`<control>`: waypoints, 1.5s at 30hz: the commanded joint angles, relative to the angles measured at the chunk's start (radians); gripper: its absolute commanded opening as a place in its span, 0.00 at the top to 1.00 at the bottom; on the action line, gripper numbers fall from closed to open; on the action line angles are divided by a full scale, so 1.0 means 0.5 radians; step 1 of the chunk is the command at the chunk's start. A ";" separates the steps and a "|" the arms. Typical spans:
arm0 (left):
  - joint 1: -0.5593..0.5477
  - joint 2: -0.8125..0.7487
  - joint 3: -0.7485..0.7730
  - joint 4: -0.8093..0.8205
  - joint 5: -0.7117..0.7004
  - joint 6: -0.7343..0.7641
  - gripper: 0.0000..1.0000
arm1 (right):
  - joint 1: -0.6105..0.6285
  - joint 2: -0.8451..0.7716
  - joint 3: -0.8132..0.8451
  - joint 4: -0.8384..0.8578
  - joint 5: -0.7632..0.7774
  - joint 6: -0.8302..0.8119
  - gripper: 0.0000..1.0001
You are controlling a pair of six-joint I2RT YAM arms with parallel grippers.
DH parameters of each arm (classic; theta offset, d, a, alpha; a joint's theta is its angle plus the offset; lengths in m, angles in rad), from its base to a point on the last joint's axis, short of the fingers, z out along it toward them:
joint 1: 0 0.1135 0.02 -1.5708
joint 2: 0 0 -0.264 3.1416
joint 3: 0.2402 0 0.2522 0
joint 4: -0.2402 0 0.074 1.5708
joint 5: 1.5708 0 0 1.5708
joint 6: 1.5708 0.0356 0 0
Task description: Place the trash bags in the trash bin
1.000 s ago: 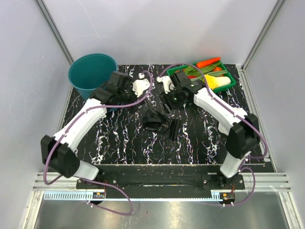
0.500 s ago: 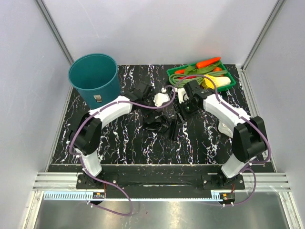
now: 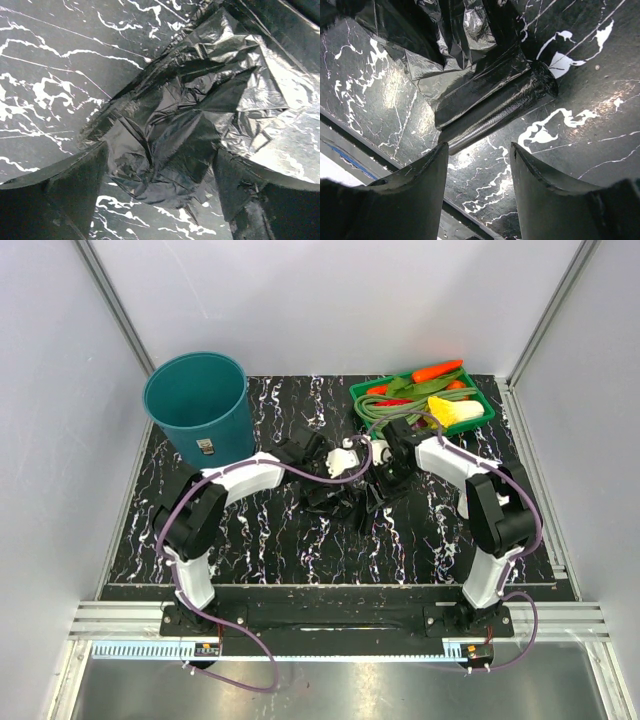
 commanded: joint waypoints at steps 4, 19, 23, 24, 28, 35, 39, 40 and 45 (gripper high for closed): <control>-0.053 0.109 0.149 -0.016 -0.209 0.043 0.77 | -0.006 0.108 0.034 0.073 -0.093 0.053 0.42; 0.039 -0.584 0.759 -0.746 -0.292 0.043 1.00 | -0.021 0.151 0.083 0.055 0.064 0.035 0.44; 0.079 -0.661 1.124 -0.955 -0.344 0.058 1.00 | -0.080 0.059 0.083 0.024 0.018 -0.017 0.44; 0.082 -0.673 1.219 -1.020 -0.356 0.067 1.00 | -0.095 0.025 0.083 0.018 0.005 -0.032 0.43; 0.076 -0.698 1.520 -1.192 -0.320 0.086 1.00 | -0.123 -0.045 0.071 0.008 -0.062 -0.066 0.43; 0.042 -0.781 1.401 -1.235 -0.304 0.079 1.00 | -0.123 -0.049 0.068 0.024 -0.111 -0.079 0.43; 0.039 -0.796 1.330 -1.232 -0.362 0.095 1.00 | -0.123 -0.049 0.065 0.018 -0.090 -0.085 0.43; 0.039 -0.799 1.312 -1.220 -0.399 0.107 1.00 | -0.123 -0.049 0.059 0.015 -0.081 -0.088 0.43; 0.054 -0.808 1.272 -1.161 -0.641 0.199 1.00 | -0.123 -0.104 0.001 0.015 -0.032 -0.140 0.43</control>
